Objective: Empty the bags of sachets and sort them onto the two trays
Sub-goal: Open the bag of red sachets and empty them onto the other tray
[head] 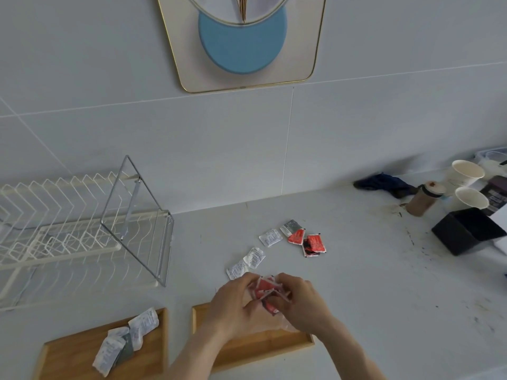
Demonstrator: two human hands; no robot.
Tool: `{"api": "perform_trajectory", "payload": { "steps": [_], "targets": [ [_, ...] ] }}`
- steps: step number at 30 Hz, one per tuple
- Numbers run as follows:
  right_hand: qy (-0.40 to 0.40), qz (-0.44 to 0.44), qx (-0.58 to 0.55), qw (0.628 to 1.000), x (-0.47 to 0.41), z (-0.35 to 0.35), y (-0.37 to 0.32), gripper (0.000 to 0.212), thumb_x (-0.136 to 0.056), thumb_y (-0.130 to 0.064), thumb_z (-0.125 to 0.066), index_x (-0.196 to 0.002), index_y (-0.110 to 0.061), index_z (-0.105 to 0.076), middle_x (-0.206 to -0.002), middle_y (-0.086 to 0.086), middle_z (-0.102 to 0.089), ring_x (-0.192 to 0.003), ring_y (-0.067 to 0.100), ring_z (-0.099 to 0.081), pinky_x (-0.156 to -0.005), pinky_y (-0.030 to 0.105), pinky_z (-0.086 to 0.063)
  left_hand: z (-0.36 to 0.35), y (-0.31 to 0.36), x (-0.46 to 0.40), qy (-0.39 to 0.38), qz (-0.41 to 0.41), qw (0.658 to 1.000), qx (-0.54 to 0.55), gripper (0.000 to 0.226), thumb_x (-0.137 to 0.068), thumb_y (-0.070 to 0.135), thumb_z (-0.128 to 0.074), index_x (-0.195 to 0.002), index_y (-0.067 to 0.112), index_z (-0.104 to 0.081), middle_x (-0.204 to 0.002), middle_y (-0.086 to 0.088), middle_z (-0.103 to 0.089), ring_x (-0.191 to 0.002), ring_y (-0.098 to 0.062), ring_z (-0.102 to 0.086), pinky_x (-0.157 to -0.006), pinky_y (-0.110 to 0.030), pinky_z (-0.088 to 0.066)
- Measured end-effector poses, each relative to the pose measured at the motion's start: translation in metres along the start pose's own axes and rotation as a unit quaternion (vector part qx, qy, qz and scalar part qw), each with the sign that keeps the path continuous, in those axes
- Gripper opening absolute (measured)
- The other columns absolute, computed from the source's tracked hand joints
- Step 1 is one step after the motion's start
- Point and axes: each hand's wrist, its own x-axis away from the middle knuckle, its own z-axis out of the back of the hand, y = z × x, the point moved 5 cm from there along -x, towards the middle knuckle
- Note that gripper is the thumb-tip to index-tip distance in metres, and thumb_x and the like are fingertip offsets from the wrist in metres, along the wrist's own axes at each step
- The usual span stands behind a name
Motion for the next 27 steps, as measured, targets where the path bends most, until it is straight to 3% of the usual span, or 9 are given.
{"api": "perform_trajectory", "payload": {
  "steps": [3,6,9,11,15,18,22,25,27],
  "targets": [
    [0.016,0.008,0.016,1.0,0.002,-0.001,0.003,0.012,-0.085,-0.037,-0.071,-0.096,-0.032,-0.072,-0.084,-0.01,-0.075,-0.08,0.012,-0.067,-0.072,0.035,-0.055,-0.003,-0.003,0.002,0.027,0.006,1.0,0.007,0.03,-0.088,0.026,-0.067,-0.116,0.031,-0.059,-0.1,0.023,-0.061,-0.106,-0.008,-0.063,-0.079,-0.018,-0.043],
    [0.037,0.021,0.039,0.998,0.003,0.001,0.004,0.013,-0.087,-0.043,-0.067,-0.097,-0.038,-0.074,-0.079,-0.01,-0.075,-0.077,0.013,-0.066,-0.07,0.036,-0.054,-0.002,-0.006,0.003,0.032,0.003,0.999,0.023,0.024,-0.086,0.027,-0.07,-0.108,0.032,-0.062,-0.093,0.026,-0.064,-0.1,-0.004,-0.065,-0.081,-0.021,-0.048],
    [0.047,0.042,0.074,0.995,0.004,0.004,0.005,0.021,-0.092,-0.058,-0.058,-0.095,-0.042,-0.071,-0.08,-0.007,-0.075,-0.075,0.014,-0.064,-0.069,0.034,-0.054,0.002,-0.006,0.003,0.024,0.011,0.999,0.035,0.018,-0.085,0.033,-0.068,-0.103,0.035,-0.064,-0.094,0.023,-0.069,-0.08,-0.001,-0.065,-0.081,-0.027,-0.052],
    [0.043,0.055,0.108,0.992,0.004,0.002,0.005,0.03,-0.094,-0.058,-0.052,-0.103,-0.039,-0.073,-0.089,-0.006,-0.076,-0.082,0.016,-0.066,-0.073,0.038,-0.056,0.001,-0.008,0.002,0.015,0.024,0.999,0.035,0.014,-0.088,0.037,-0.066,-0.101,0.033,-0.066,-0.096,0.021,-0.071,-0.073,-0.001,-0.065,-0.077,-0.019,-0.05],
    [0.056,0.055,0.082,0.994,0.005,0.004,0.006,0.023,-0.096,-0.044,-0.058,-0.098,-0.027,-0.073,-0.094,-0.01,-0.078,-0.087,0.016,-0.068,-0.076,0.038,-0.056,-0.006,-0.01,0.003,-0.003,0.031,0.999,0.02,0.018,-0.091,0.035,-0.065,-0.109,0.032,-0.065,-0.101,0.024,-0.067,-0.098,-0.001,-0.064,-0.071,0.0,-0.038],
    [0.045,0.055,0.065,0.995,0.008,0.007,0.005,0.017,-0.099,-0.036,-0.059,-0.088,-0.026,-0.068,-0.08,-0.016,-0.068,-0.076,0.016,-0.061,-0.068,0.03,-0.049,-0.009,-0.011,0.004,-0.026,0.034,0.999,0.004,0.029,-0.094,0.028,-0.063,-0.122,0.033,-0.059,-0.117,0.021,-0.063,-0.11,-0.002,-0.06,-0.078,-0.004,-0.038],
    [0.034,0.063,0.06,0.996,0.011,0.012,0.001,0.026,-0.099,-0.033,-0.06,-0.075,-0.035,-0.05,-0.066,-0.017,-0.055,-0.063,0.009,-0.051,-0.06,0.026,-0.04,-0.015,-0.011,0.005,-0.07,0.046,0.996,-0.036,0.029,-0.099,0.025,-0.053,-0.129,0.027,-0.054,-0.133,0.01,-0.059,-0.121,-0.013,-0.057,-0.084,-0.009,-0.037],
    [0.048,0.041,-0.036,0.997,0.014,0.021,-0.002,0.013,-0.09,-0.039,-0.072,-0.096,-0.031,-0.064,-0.087,-0.013,-0.067,-0.078,0.007,-0.062,-0.068,0.021,-0.05,-0.017,-0.01,0.007,-0.067,0.062,0.995,-0.036,0.016,-0.102,0.031,-0.049,-0.115,0.023,-0.054,-0.122,0.006,-0.066,-0.114,-0.016,-0.063,-0.064,-0.007,-0.039],
    [0.008,0.008,-0.101,0.995,0.017,0.019,0.008,0.034,-0.08,-0.041,-0.081,-0.11,-0.037,-0.065,-0.098,-0.015,-0.069,-0.091,0.001,-0.065,-0.075,0.017,-0.053,-0.017,-0.007,0.009,-0.055,0.078,0.995,0.0,0.018,-0.101,0.031,-0.05,-0.114,0.02,-0.058,-0.109,0.013,-0.065,-0.109,-0.014,-0.064,-0.07,-0.014,-0.047]
  ]
}}
